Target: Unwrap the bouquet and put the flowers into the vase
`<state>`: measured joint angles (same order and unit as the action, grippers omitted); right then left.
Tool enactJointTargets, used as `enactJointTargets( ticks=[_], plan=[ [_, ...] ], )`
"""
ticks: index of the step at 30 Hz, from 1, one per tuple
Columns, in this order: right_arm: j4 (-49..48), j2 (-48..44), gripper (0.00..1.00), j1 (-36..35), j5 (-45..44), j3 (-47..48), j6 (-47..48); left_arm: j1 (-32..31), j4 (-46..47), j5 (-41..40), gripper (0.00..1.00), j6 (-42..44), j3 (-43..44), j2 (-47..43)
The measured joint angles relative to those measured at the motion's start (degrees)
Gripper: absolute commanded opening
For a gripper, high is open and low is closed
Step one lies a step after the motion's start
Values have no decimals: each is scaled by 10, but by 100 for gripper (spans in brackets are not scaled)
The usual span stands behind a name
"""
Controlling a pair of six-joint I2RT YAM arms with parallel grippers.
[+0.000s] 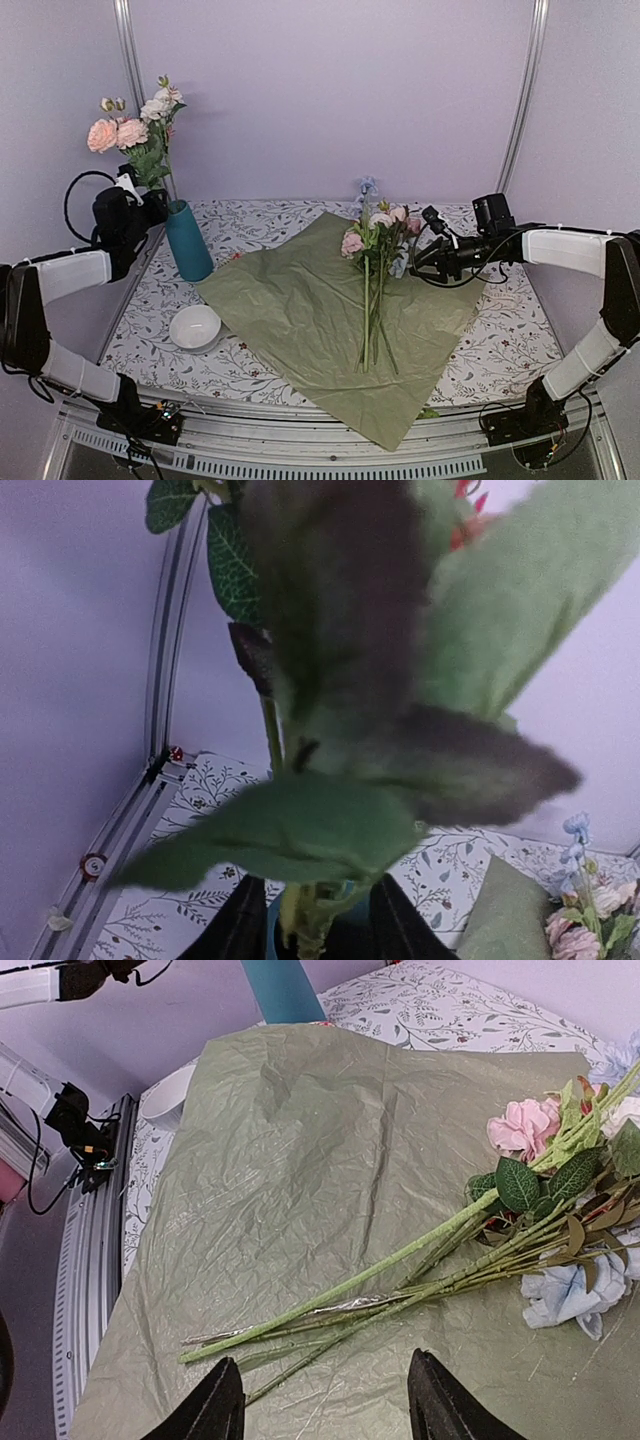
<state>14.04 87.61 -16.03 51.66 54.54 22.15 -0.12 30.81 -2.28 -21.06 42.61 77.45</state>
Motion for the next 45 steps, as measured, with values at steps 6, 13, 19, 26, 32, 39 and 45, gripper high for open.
enactJointTargets(
  ticks=[6,13,19,26,32,39,45],
  plan=[
    [1,0,58,0,-1,2,0,-12,-29,-18,55,-13,-31,-85],
    [2,3,58,0,-1,3,3,-70,-150,-45,49,-42,-38,-210],
    [5,14,58,0,-1,3,4,-206,-233,-38,38,-62,-17,-229],
    [7,18,58,0,-4,8,4,-375,-260,-5,37,-70,106,-66],
    [9,18,58,1,-11,11,4,-442,-258,49,46,-108,222,123],
    [10,18,58,1,-20,11,6,-459,-261,94,45,-185,325,321],
    [10,18,58,1,-22,11,12,-470,-271,137,45,-221,398,451]
  ],
)
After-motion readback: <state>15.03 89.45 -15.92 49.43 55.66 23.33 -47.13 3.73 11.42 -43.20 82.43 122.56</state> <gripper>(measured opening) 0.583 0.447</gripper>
